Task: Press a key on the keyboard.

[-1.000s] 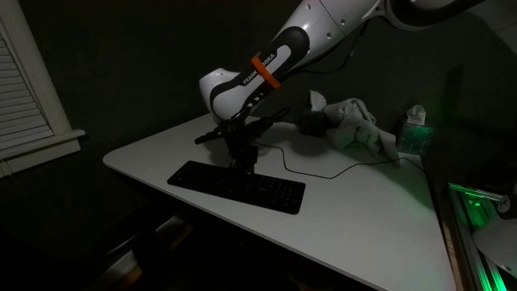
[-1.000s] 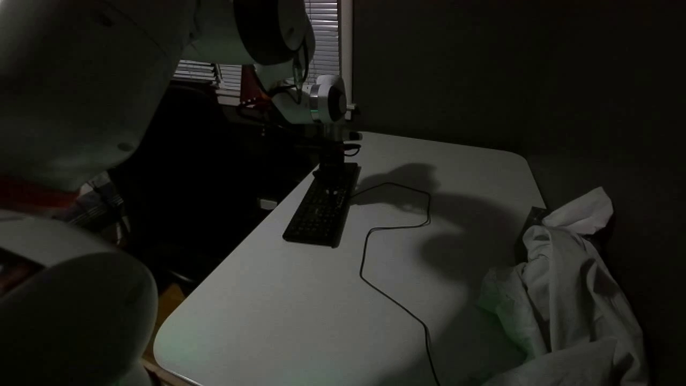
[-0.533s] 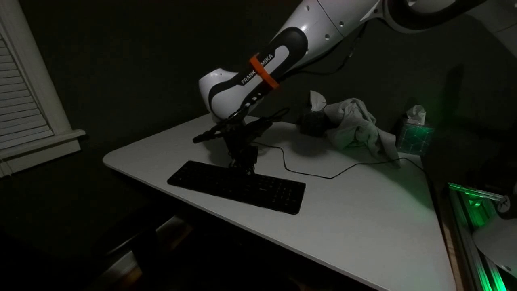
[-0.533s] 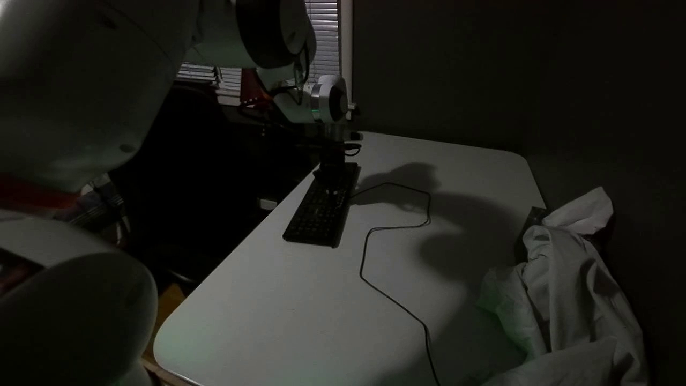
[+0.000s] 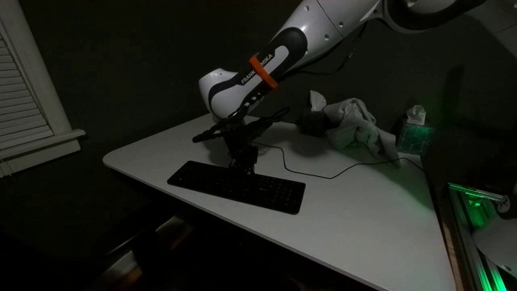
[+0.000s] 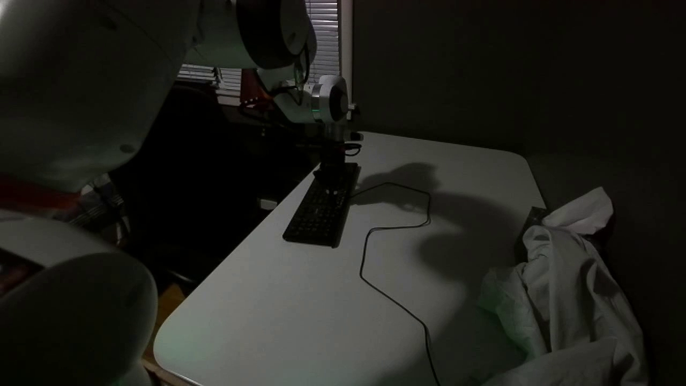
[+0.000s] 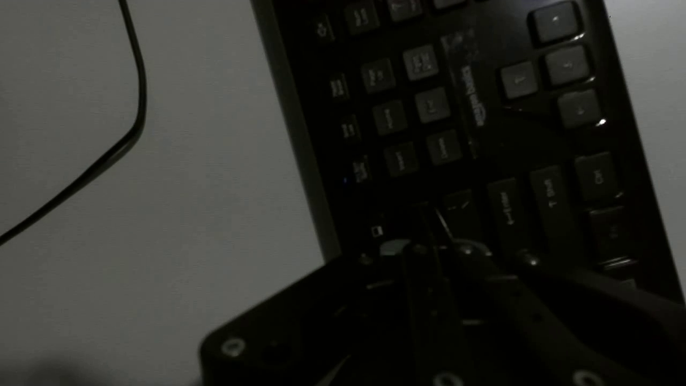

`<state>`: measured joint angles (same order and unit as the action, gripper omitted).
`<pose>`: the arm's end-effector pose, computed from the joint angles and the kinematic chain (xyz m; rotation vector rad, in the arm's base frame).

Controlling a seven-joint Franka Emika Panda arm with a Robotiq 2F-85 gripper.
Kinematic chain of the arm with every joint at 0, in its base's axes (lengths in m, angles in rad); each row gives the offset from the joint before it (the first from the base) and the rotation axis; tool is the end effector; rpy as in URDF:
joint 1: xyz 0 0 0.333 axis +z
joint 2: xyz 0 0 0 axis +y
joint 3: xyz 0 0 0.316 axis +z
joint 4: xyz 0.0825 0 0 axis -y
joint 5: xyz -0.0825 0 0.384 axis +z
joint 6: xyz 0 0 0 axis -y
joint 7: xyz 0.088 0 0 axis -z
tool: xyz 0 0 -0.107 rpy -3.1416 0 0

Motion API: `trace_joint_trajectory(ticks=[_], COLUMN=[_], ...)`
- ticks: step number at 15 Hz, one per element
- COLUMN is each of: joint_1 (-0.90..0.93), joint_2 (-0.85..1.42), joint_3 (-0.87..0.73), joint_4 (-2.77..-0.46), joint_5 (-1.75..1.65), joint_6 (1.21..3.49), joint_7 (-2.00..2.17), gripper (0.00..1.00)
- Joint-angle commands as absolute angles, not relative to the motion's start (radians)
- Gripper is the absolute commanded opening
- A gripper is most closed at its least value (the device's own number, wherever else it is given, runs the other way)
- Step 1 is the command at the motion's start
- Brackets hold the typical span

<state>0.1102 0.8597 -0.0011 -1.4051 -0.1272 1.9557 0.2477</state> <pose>0.6896 0.0672 0.1663 2.9466 -0.1064 -0.4227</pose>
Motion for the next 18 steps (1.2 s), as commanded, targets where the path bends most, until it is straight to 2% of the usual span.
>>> trace_joint_trajectory(ticks=[1,18], joint_1=[0.112,0.115], joint_2=[0.898,0.886], joint_3=[-0.010,-0.010], joint_4=[-1.371,-1.377], joint_5=[-0.109,-0.113], joint_6=[1.931,1.925], joint_7=[0.229,0.224], gripper=[0.00,0.00])
